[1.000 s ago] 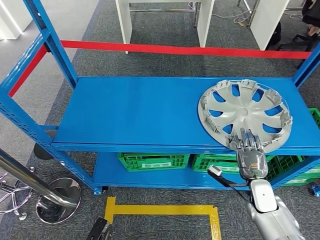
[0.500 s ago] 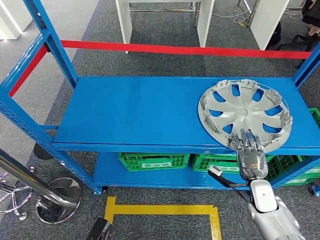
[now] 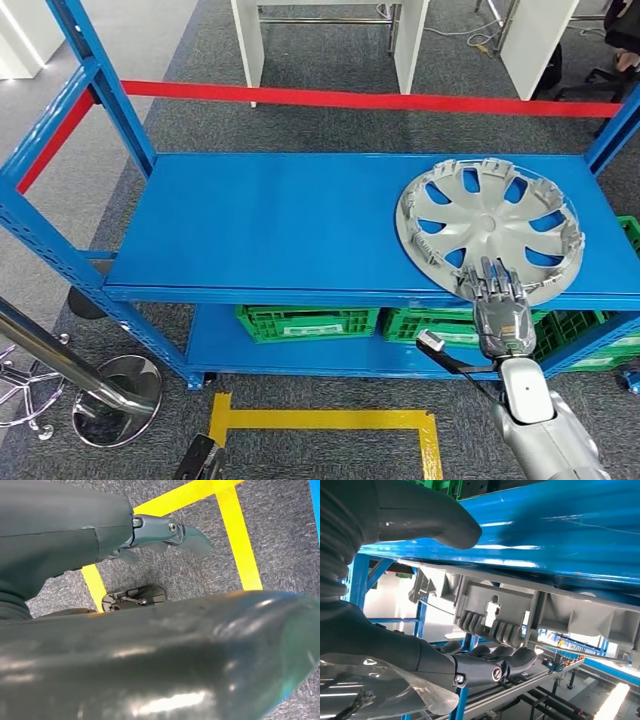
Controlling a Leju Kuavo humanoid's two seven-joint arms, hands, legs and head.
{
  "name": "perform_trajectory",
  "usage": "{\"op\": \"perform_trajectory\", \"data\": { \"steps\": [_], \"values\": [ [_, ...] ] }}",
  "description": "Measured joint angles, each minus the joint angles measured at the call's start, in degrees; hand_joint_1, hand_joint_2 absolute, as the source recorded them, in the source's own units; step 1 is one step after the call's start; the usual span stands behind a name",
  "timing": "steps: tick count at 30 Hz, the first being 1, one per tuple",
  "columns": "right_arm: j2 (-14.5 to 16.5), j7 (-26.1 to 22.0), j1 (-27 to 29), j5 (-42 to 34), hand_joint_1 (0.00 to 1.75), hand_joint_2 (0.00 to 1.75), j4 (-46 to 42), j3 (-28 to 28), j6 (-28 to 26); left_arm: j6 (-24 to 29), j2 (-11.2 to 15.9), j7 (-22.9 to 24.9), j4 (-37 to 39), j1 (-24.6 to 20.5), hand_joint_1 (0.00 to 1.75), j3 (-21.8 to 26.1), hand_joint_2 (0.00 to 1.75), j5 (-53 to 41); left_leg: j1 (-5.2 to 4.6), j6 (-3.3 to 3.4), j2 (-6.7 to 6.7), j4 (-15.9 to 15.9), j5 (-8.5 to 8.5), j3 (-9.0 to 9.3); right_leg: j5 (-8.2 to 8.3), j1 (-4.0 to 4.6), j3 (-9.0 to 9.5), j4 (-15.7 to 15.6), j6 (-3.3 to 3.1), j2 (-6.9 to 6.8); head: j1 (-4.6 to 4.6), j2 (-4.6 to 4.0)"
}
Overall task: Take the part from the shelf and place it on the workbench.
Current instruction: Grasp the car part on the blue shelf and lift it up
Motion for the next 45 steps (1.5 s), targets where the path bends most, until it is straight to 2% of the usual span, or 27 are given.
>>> {"op": "perform_trajectory", "data": {
  "steps": [4, 9, 11, 27, 43, 45],
  "values": [
    [0.02, -0.06, -0.15, -0.19, 1.75, 1.75, 0.12, 0.0, 0.28, -0.01, 0.0, 0.0, 0.0, 0.0, 0.0, 0.0, 0.0, 0.0, 0.0, 0.0, 0.0, 0.0, 0.0, -0.01, 0.0, 0.0, 0.0, 0.0, 0.0, 0.0, 0.0, 0.0],
    [0.21, -1.84, -5.04, -5.34, 1.75, 1.75, 4.74, -0.16, 9.44, -0.29, -0.05, 0.19, 0.0, -0.09, 0.0, 0.0, 0.0, 0.0, 0.04, 0.0, 0.17, 0.0, 0.0, 0.12, 0.06, 0.05, 0.09, -0.02, 0.03, 0.22, 0.0, 0.0],
    [0.3, -2.25, -6.66, -6.05, 1.75, 1.75, 6.06, -0.33, 11.06, -0.32, -0.12, 0.22, 0.0, -0.13, 0.0, 0.0, 0.0, 0.0, 0.09, 0.0, 0.37, 0.0, -0.04, 0.19, 0.11, 0.12, 0.22, -0.06, 0.07, 0.43, 0.0, 0.0],
    [0.44, -2.41, -9.88, -6.19, 1.75, 1.75, 10.08, -0.98, 11.91, -0.44, -0.37, 0.26, 0.0, -0.29, 0.0, 0.0, 0.0, 0.0, 0.09, 0.31, 0.77, 0.07, 0.46, 0.16, 1.05, 0.15, 0.39, -0.46, 0.63, 0.87, 0.02, 0.0],
    [0.51, -2.45, -9.93, -6.54, 1.75, 1.75, 10.8, -0.98, 12.01, -0.44, -0.38, 0.26, -0.02, -0.3, 0.0, 0.0, 0.0, 0.0, 0.07, 0.42, 0.76, 0.08, 0.54, 0.09, 1.1, 0.12, 0.28, -0.54, 0.71, 0.85, 0.02, 0.0],
    [0.5, -1.73, -9.47, -5.3, 1.75, 1.75, 10.29, -0.94, 10.45, -0.38, -0.38, 0.25, -0.01, -0.29, 0.0, 0.0, 0.0, 0.08, 0.07, 0.43, 0.73, 0.08, 0.54, 0.08, 1.1, 0.12, 0.28, -0.56, 0.72, 0.81, 0.02, 0.0]
  ]
}}
